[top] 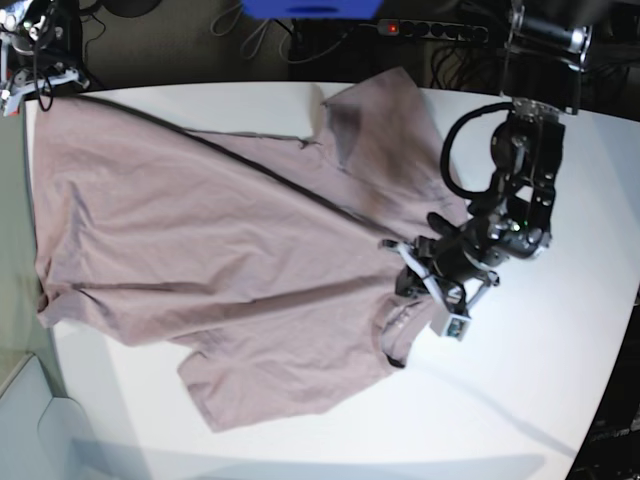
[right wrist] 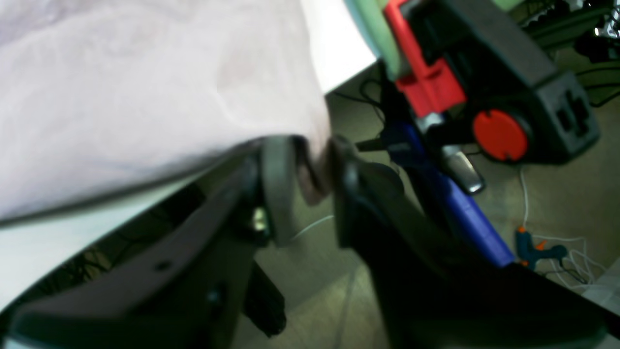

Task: Layout the t-shirt on the table in an organized manner, then fold the t-shirt properly
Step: 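Drag the shirt edge with the left gripper toward the table edge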

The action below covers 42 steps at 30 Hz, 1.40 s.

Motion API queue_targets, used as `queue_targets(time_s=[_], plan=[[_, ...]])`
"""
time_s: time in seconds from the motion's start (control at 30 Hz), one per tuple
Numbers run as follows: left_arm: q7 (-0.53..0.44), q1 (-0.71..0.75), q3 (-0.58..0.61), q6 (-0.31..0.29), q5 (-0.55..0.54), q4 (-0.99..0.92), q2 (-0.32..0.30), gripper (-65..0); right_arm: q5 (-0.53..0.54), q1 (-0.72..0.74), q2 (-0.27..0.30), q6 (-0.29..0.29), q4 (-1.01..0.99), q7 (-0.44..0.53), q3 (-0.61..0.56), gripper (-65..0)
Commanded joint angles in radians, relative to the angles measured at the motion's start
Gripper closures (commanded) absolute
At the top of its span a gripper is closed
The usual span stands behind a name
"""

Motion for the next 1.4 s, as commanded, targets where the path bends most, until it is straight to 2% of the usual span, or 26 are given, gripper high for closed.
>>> queue_targets(time_s=[0.0, 0.1, 0.2, 0.43, 0.6, 0.7, 0.8, 0.87, 1.17, 1.37], plan=[[0.017, -0.005, -0.016, 0.001, -0.042, 0.039, -0.008, -0.2, -0.003, -0.01, 0.013, -0.005, 0.017, 0.017, 0.01, -20.1], [0.083, 0.041, -0.027, 0.001, -0.106, 0.081, -0.004, -0.2, -0.003, -0.012, 0.013, -0.005, 0.018, 0.017, 0.011, -24.0], [0.116, 0.107, -0.019, 0.001, -0.105, 0.093, -0.006, -0.2, -0.001, -0.01, 0.013, -0.005, 0.018, 0.017, 0.051, -24.1], [0.113, 0.252, -0.018, 0.001, -0.105, 0.081, -0.006, -0.2, 0.005, 0.0, 0.013, -0.005, 0.026, 0.017, 0.094, -24.1], [0.109, 0.283, -0.002, 0.001, -0.102, 0.039, -0.001, -0.2, 0.005, 0.0, 0.013, -0.005, 0.084, 0.017, 0.096, -24.0], [0.109, 0.282, 0.022, 0.001, -0.073, -0.013, -0.008, -0.2, 0.005, 0.0, -0.001, -0.005, 0.115, 0.017, 0.096, -24.0], [0.109, 0.286, 0.024, 0.001, 0.003, -0.036, -0.009, -0.2, 0.005, 0.0, -0.007, -0.005, 0.148, 0.017, 0.116, -24.0], [0.109, 0.286, 0.025, 0.001, 0.041, -0.043, -0.041, -0.2, 0.005, 0.0, -0.008, -0.005, 0.162, 0.017, 0.117, -24.0], [0.108, 0.28, -0.002, 0.001, 0.039, 0.032, -0.21, -0.2, 0.005, -0.003, -0.008, -0.005, 0.17, 0.017, 0.114, -24.0], [0.117, 0.286, -0.151, 0.001, 0.039, 0.084, -0.238, -0.2, 0.005, -0.003, -0.036, -0.005, 0.168, 0.017, 0.108, -24.0]])
